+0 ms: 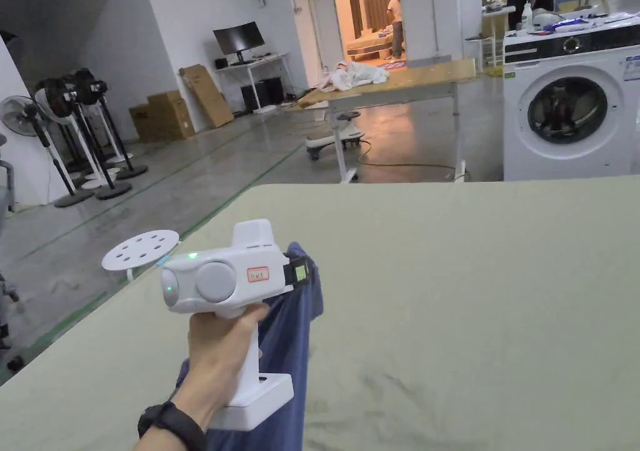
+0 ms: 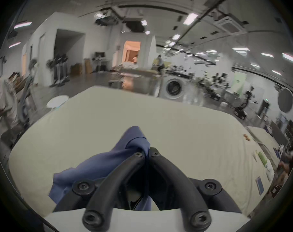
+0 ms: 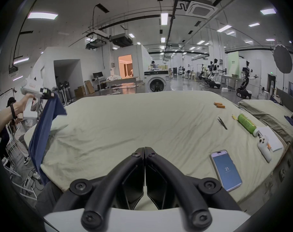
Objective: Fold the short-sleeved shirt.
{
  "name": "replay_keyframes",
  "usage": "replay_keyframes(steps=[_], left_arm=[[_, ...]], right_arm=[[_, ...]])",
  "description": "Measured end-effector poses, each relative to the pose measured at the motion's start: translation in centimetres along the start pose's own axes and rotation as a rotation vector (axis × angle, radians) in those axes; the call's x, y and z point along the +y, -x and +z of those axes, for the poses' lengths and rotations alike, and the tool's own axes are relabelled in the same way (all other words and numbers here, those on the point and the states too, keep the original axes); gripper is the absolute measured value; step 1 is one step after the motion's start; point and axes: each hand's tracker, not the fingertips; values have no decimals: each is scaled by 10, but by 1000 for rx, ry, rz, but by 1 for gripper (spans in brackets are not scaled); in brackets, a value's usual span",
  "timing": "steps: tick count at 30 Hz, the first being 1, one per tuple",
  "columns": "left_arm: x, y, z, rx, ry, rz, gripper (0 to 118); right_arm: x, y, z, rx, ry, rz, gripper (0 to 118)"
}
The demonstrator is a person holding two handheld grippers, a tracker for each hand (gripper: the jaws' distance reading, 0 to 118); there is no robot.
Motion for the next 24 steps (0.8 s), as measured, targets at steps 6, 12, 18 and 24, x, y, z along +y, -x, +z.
replay_keyframes(steps=[6,12,18,24], left_arm=[[-30,-172,-41,-304,88,-155,0],[-148,-332,-52,-682,260,-183,0],[-278,-430,-12,-918,471,-199,0],[-323,-446,17,-928,425,-332,20]], right_arm=[[0,-18,29,-48,-34,-37,0],[-6,-37,59,-137,-58,-67,0],[-15,-50,79,-201,-34,-72,0],[-19,-52,81,-236,-26,-36,0]])
